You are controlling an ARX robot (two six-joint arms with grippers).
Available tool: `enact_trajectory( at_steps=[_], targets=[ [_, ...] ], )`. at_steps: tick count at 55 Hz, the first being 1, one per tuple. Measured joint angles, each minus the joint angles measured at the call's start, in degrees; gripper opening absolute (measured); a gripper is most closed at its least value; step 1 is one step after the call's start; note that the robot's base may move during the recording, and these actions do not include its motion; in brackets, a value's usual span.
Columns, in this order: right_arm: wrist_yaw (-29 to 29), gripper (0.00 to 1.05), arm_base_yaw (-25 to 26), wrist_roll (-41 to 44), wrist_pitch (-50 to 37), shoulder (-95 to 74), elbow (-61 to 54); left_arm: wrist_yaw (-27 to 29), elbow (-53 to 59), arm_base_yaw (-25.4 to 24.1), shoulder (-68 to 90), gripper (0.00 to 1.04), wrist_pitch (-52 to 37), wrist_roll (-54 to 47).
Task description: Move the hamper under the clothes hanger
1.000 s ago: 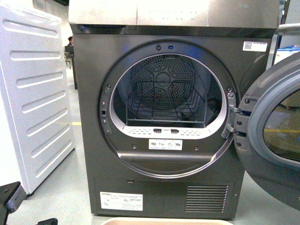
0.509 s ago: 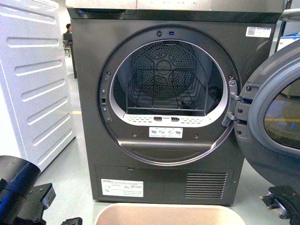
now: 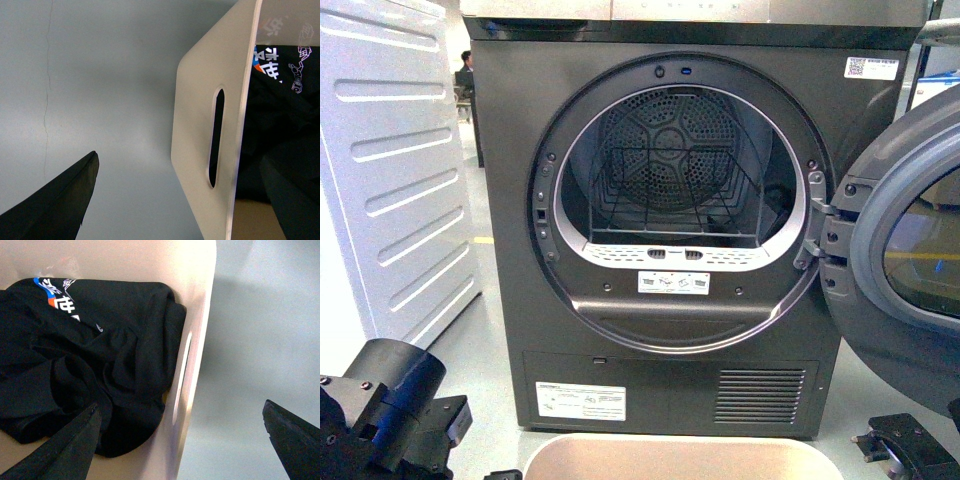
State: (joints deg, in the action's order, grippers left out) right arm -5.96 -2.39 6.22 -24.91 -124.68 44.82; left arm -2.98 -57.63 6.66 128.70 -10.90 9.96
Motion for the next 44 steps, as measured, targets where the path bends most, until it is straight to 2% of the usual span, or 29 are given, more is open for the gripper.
enact_trajectory(
  at_steps=[35,44],
  targets=[
    [0.7,0.97,1.2,-0.5,-1.3,-5.3,2.5,-0.2,-9.8,4.0,7.6,0.98,2.9,0.1],
    [0.7,0.97,1.6,-0.9,-2.1,-6.6,3.0,0.4,-10.1,4.5,9.4,0.76,3.0,0.1]
  ],
)
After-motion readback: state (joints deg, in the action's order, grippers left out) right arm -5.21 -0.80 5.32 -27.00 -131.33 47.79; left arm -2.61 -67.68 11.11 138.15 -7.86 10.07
